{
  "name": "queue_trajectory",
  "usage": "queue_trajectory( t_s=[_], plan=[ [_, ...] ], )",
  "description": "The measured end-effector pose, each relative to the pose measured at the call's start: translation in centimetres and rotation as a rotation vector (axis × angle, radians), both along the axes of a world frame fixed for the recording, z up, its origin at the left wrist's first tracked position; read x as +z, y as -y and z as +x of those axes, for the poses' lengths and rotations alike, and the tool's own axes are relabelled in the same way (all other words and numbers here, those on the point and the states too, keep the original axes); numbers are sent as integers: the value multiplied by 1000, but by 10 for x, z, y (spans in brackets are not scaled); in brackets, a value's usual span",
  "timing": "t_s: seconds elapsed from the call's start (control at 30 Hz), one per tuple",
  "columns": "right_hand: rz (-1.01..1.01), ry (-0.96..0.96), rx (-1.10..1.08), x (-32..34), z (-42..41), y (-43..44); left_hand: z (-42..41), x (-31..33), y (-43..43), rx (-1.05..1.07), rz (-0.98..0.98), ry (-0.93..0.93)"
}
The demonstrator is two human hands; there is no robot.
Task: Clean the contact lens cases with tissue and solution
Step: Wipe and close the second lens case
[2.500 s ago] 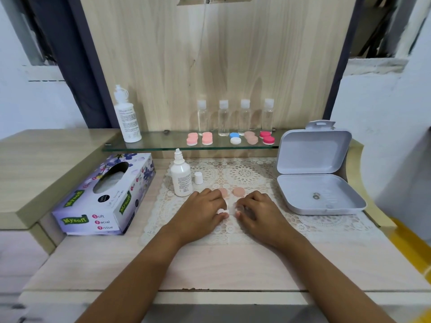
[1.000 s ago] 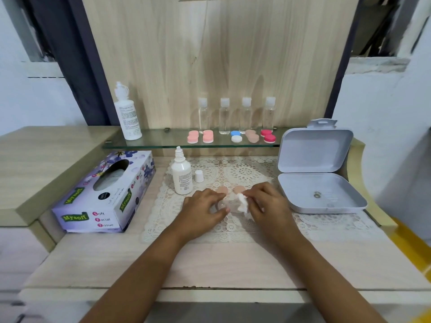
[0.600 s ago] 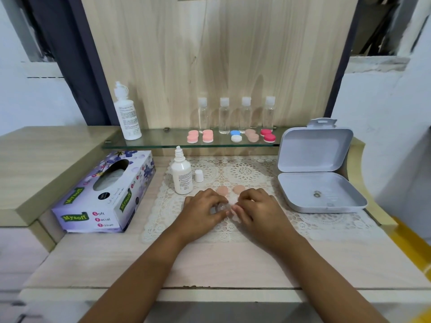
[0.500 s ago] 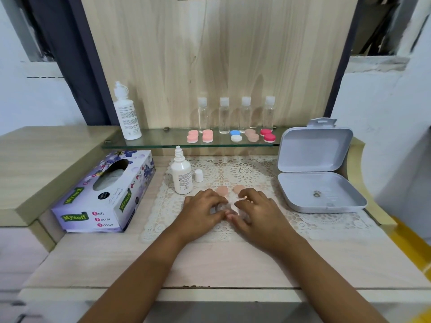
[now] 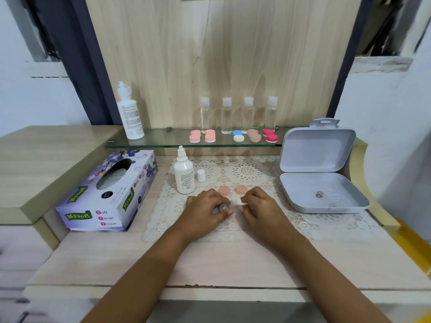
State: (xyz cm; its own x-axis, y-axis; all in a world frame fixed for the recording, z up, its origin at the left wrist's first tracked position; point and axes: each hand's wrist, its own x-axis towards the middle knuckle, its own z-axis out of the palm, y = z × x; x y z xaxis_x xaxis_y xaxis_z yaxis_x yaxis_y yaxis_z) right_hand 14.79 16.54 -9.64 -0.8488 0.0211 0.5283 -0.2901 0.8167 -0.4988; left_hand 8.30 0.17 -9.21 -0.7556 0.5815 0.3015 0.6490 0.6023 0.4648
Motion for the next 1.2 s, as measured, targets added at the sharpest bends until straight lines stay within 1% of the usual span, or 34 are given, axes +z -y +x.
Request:
queue_trajectory(
  t_s=[0.07,0.13,0.2,0.33,0.43,0.6,0.7,0.8,0.87,1.0,1.13,1.2],
  plan=[
    [-28,-11,-14,1,2,-2,0,0,0,1,-4,-5],
    [-3,-22,-11,2,3,-2,0,0,0,1,-1,2],
    [83,-54,-7,2,3,-1,0,0,0,1,2,8],
    [316,-46,-62,1,4,4,0,0,0,4,-8,0],
    [399,-8,-81,2,6,6,0,0,0,4,-9,-1],
    [367,30,17,4,0,1,0,-1,0,-5,1,12],
    [270,93,44,7,-1,-1,-1,-1,1,-9,6,9],
    [160,110,68,6,-1,-5,-2,-2,1,-21,1,12],
    [150,107,81,3,-1,-9,-2,-2,1,-32,7,21],
    [256,95,52,2,-1,-8,-3,-3,2,-30,25,33],
    [443,33,-24,1,0,-6,-3,-3,1,-30,41,46],
    [478,42,-55,2,0,-2,-3,-3,1,-32,43,45]
  ],
)
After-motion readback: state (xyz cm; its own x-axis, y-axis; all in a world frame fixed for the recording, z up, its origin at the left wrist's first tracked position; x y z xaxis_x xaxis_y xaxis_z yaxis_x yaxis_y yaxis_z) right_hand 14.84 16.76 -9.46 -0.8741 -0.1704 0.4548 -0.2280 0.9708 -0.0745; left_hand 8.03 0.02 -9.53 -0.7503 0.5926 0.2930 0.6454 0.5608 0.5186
